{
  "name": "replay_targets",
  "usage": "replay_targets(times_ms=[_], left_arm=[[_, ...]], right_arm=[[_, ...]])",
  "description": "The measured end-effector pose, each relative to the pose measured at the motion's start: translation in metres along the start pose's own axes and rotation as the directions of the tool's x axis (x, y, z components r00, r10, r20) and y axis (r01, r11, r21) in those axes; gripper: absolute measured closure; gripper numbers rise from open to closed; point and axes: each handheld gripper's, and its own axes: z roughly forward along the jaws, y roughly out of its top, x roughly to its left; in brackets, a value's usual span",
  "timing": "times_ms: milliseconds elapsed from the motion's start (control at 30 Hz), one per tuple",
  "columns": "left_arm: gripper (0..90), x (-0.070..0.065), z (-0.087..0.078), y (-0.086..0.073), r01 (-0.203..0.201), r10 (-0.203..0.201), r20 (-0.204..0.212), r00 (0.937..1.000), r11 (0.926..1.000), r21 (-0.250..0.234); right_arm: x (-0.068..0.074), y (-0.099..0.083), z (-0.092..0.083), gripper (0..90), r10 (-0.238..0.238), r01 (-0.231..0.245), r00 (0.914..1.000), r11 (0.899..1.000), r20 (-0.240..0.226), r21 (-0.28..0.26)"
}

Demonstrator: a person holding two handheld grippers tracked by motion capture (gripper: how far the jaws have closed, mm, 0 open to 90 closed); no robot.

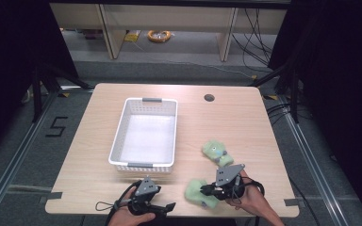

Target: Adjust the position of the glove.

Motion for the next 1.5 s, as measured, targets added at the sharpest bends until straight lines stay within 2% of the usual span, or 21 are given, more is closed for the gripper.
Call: replay_targets(times_ms=[33, 67, 100, 267, 400, 433, 467, 500, 567, 600, 733, 767, 833, 867, 967, 1033, 1133, 1167, 1200, 1433, 1500], left_arm=[[20.5, -0.003, 0.004, 0.001, 0.007, -0.007, -0.004, 1.0000, 0.9999, -0.011], [20.6, -0.003, 0.004, 0.005, -0.031, 0.031, -0.002, 0.9995, 0.9995, 0.011], [21.0, -0.005, 0.006, 0.006, -0.029, 0.029, -0.002, 0.9996, 0.9995, -0.016], [22.3, -0.006, 0.008, 0.012, -0.037, 0.037, 0.001, 0.9993, 0.9988, -0.031], [23.3, -0.003, 0.004, 0.014, -0.031, 0.031, 0.002, 0.9995, 0.9994, -0.016], [23.5, -0.003, 0.004, 0.014, -0.048, 0.048, -0.004, 0.9989, 0.9986, -0.021], [23.8, -0.004, 0.004, 0.015, -0.031, 0.031, -0.004, 0.9995, 0.9988, -0.038], [24.2, -0.004, 0.003, 0.016, -0.028, 0.028, 0.003, 0.9996, 0.9989, -0.036], [24.8, -0.005, 0.003, 0.016, -0.002, 0.002, 0.005, 1.0000, 0.9991, -0.042], [25.3, -0.002, 0.002, 0.018, -0.029, 0.029, 0.000, 0.9996, 0.9995, -0.015], [29.3, -0.001, 0.006, 0.021, 0.018, -0.017, 0.029, 0.9994, 0.9993, -0.032], [29.9, -0.001, 0.006, 0.023, 0.025, -0.024, 0.031, 0.9992, 0.9994, -0.023], [34.5, -0.002, 0.009, 0.026, 0.037, -0.037, 0.054, 0.9978, 0.9993, -0.009], [35.0, -0.002, 0.011, 0.027, 0.025, -0.024, 0.056, 0.9982, 0.9997, -0.007], [38.7, -0.004, 0.018, 0.031, 0.008, -0.008, 0.058, 0.9983, 1.0000, 0.000], [41.4, -0.007, 0.025, 0.034, 0.024, -0.024, 0.073, 0.9971, 0.9997, 0.003], [44.2, -0.011, 0.036, 0.038, -0.019, 0.017, 0.083, 0.9964, 0.9996, 0.020], [45.5, -0.012, 0.040, 0.039, -0.024, 0.022, 0.077, 0.9968, 0.9993, 0.029], [46.2, -0.012, 0.043, 0.039, -0.026, 0.023, 0.070, 0.9973, 0.9986, 0.046], [67.0, -0.012, 0.053, 0.034, -0.061, 0.055, 0.070, 0.9960, 0.9934, 0.097], [70.7, -0.013, 0.052, 0.034, -0.062, 0.055, 0.071, 0.9960, 0.9931, 0.100]], right_arm=[[-0.001, 0.000, 0.002, 84.2, -0.001, 0.001, 1.0000, 1.000, 0.001, 0.004], [-0.002, -0.001, 0.004, 83.8, -0.001, 0.001, 1.0000, 1.000, -0.003, 0.007], [-0.001, -0.002, 0.005, 83.2, 0.033, -0.033, 0.9995, 0.999, -0.004, 0.015], [-0.003, -0.006, 0.008, 70.1, 0.041, -0.042, 0.9989, 0.999, 0.020, 0.026], [0.005, -0.006, -0.005, 58.7, 0.151, -0.151, 0.9846, 0.989, 0.088, -0.009], [0.008, -0.007, -0.010, 56.4, 0.204, -0.203, 0.9704, 0.979, 0.129, -0.022], [0.009, -0.008, -0.012, 56.2, 0.223, -0.221, 0.9650, 0.975, 0.139, -0.030], [0.014, -0.011, -0.017, 54.8, 0.285, -0.283, 0.9445, 0.958, 0.164, -0.032], [0.018, -0.013, -0.021, 53.7, 0.314, -0.313, 0.9240, 0.949, 0.219, -0.041], [0.021, -0.016, -0.024, 53.1, 0.329, -0.330, 0.9104, 0.943, 0.252, -0.037], [0.027, -0.025, -0.029, 52.8, 0.398, -0.396, 0.8743, 0.916, 0.278, -0.065], [0.029, -0.027, -0.029, 52.9, 0.421, -0.421, 0.8580, 0.905, 0.295, -0.066], [0.030, -0.028, -0.028, 53.3, 0.421, -0.420, 0.8589, 0.905, 0.292, -0.069], [0.032, -0.028, -0.027, 54.0, 0.440, -0.440, 0.8541, 0.896, 0.278, -0.066], [0.031, -0.028, -0.023, 56.5, 0.424, -0.425, 0.8636, 0.903, 0.272, -0.061], [0.031, -0.029, -0.021, 56.6, 0.438, -0.440, 0.8598, 0.896, 0.262, -0.055], [0.032, -0.030, -0.019, 57.7, 0.464, -0.468, 0.8453, 0.882, 0.266, -0.051], [0.030, -0.032, -0.019, 58.3, 0.452, -0.457, 0.8509, 0.888, 0.268, -0.048], [0.030, -0.032, -0.016, 58.6, 0.472, -0.473, 0.8405, 0.879, 0.266, -0.067], [0.029, -0.035, -0.010, 67.9, 0.483, -0.487, 0.8422, 0.872, 0.239, -0.047], [0.027, -0.035, -0.012, 74.4, 0.468, -0.476, 0.8516, 0.879, 0.235, -0.028]])
